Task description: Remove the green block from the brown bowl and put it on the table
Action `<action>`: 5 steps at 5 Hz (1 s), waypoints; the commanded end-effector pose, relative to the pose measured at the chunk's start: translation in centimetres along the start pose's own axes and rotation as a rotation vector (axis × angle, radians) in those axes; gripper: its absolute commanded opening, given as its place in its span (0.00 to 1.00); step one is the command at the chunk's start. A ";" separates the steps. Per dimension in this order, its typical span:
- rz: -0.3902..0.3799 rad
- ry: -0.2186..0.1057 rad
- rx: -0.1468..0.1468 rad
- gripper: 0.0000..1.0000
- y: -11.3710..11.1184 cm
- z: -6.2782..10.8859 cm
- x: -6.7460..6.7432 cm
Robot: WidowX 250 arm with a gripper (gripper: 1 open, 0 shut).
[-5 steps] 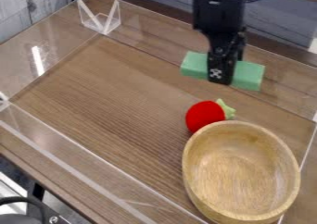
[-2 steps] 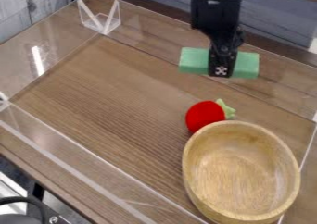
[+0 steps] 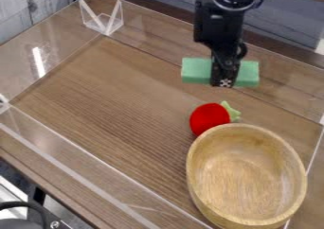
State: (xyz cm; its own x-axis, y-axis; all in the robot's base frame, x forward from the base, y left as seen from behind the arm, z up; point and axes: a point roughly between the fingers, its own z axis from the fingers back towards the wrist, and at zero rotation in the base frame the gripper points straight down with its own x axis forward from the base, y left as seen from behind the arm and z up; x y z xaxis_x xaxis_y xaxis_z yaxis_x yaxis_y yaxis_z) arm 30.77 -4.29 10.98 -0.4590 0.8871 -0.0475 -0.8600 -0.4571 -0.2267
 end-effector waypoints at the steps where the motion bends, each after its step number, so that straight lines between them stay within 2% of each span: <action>1: 0.008 0.012 -0.032 0.00 -0.5 0.3 -0.5; 2: 0.056 -0.005 -0.034 0.00 -1.1 -0.8 -0.1; 3: 0.099 -0.014 -0.023 0.00 -1.7 -1.4 0.5; 5: 0.172 -0.031 -0.002 0.00 -2.2 -0.9 -0.4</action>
State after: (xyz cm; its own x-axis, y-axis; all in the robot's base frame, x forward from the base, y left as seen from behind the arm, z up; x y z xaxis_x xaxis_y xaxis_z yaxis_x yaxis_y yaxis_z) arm 32.34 -3.21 9.19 -0.6070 0.7945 -0.0188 -0.7782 -0.5990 -0.1884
